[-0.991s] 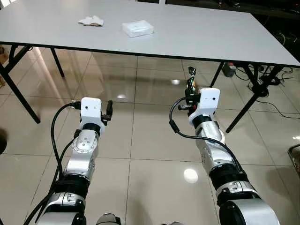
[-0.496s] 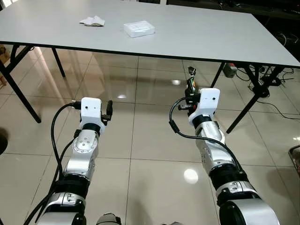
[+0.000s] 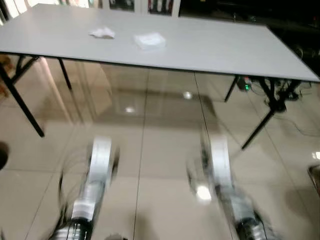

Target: Picking trash to rubbish bin

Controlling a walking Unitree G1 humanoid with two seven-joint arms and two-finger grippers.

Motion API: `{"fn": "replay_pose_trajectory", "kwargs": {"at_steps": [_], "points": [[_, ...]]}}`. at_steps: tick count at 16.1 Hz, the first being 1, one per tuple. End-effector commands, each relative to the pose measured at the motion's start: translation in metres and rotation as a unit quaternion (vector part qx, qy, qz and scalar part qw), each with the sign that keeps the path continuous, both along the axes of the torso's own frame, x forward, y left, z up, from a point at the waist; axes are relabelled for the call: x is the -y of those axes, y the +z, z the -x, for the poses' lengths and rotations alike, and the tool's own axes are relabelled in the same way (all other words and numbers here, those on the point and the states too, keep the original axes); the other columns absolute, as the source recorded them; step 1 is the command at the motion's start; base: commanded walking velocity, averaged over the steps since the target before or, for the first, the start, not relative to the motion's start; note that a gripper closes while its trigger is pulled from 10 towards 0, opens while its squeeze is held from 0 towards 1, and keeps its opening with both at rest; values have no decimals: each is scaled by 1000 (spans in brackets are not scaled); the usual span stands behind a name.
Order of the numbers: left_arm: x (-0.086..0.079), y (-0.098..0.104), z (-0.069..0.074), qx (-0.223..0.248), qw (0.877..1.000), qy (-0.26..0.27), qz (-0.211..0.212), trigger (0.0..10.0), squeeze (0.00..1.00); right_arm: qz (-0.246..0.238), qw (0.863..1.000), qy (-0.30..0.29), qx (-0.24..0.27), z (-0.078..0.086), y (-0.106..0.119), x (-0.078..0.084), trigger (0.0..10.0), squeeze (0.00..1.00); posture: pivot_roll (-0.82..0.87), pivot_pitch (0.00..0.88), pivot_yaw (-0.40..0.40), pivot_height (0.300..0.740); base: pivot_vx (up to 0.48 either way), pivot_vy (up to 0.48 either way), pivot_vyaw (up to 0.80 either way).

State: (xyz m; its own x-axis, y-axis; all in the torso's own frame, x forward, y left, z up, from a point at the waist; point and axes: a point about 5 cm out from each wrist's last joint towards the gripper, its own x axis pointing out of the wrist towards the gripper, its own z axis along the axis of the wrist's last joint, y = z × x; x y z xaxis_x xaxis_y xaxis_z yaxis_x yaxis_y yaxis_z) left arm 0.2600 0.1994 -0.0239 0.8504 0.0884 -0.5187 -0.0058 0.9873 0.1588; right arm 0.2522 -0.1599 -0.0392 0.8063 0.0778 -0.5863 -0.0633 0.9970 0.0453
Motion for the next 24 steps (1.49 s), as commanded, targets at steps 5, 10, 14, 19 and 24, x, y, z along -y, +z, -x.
{"fn": "replay_pose_trajectory", "kwargs": {"at_steps": [5, 10, 14, 19, 24], "points": [[10, 18, -22, 45, 999, -15, 0, 10000, 0, -1, 999, 11, 51, -27, 22, -4, 10000, 0, -18, 97, -85, 740, 0, 0, 0], [13, 3, -10, 3, 1000, -30, 5, 10000, 0, 10, 1000, 3, 6, -12, 8, 5, 10000, 0, -19, 92, -87, 740, 0, 0, 0], [12, -13, 7, -43, 998, -51, -6, 10000, 0, 20, 999, -20, -43, 9, -8, 19, 10000, 0, -18, 85, -89, 740, 0, 0, 0], [13, -23, 20, -73, 996, -59, -11, 10000, 0, 22, 995, -39, -89, 32, -23, 26, 10000, 0, -15, 69, -84, 740, 0, 0, 0], [13, -24, 20, -82, 995, -55, -10, 10000, 0, 14, 994, -49, -99, 37, -27, 23, 10000, 0, -15, 56, -72, 740, 0, 0, 0]]}}
